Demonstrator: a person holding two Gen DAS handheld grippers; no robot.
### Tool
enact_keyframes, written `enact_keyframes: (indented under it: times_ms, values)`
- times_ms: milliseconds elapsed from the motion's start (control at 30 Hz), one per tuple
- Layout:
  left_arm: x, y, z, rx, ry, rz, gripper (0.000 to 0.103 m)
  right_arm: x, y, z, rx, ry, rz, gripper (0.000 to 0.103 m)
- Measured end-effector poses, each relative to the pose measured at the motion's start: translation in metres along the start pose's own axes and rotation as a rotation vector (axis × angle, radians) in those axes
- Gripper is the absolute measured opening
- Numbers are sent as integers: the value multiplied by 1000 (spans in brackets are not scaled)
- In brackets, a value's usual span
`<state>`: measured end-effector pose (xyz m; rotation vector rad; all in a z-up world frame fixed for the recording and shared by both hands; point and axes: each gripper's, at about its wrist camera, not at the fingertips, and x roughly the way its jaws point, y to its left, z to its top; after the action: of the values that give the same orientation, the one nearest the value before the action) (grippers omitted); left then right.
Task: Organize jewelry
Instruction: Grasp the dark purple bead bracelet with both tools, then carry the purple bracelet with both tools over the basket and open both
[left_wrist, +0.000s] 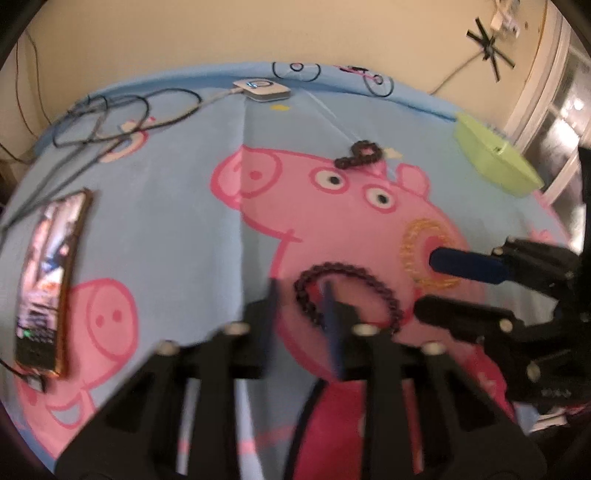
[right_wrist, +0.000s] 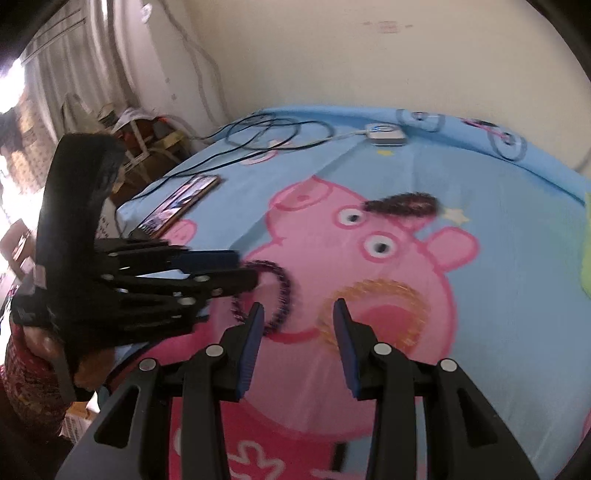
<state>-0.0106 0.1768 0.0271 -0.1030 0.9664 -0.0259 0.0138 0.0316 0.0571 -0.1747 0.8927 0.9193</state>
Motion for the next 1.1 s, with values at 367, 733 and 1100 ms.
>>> enact_keyframes:
  times_ms: [367,733,1100]
  values:
    - [-7,-11,-7,28,-11,10,7,33,10,8,-91,69,-4,0]
    - [-10,-95,-28,146,18,-90,7,-48,-25,-69,45,-1,-25,0]
    - [-4,-183,-3,323,1,-101,7,-102,-81,-96,181,-121,-127,0]
